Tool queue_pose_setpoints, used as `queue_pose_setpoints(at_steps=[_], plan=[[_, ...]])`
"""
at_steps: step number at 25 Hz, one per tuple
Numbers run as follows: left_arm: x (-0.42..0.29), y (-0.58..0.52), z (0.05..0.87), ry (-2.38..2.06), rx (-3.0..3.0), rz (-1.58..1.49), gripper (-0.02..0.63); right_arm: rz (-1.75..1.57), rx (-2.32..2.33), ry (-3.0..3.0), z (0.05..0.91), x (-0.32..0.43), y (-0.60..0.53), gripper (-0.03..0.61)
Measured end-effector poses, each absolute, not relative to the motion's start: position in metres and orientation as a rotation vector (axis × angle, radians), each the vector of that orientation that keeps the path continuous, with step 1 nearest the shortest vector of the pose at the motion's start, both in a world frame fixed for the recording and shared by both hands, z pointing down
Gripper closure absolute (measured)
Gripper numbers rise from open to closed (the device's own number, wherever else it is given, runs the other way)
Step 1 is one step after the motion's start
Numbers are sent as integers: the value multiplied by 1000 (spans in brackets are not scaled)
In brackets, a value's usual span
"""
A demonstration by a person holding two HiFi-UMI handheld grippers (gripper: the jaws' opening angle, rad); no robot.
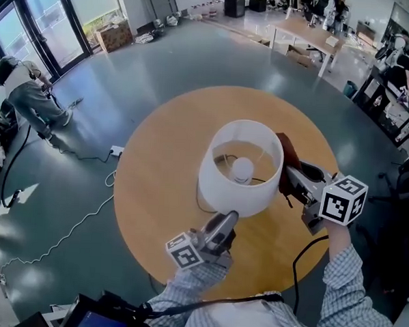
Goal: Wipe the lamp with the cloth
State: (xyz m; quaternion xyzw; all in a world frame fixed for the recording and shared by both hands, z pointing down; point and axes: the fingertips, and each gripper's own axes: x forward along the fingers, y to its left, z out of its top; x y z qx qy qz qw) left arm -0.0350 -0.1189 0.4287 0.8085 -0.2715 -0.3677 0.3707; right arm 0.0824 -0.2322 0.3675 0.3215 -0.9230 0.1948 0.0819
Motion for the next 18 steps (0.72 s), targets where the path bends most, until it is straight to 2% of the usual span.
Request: queue_pose_setpoints(at_steps=[18], plan=[[-29, -115, 431, -700, 2070, -914, 466, 442, 326, -2507, 379, 44, -304, 497]])
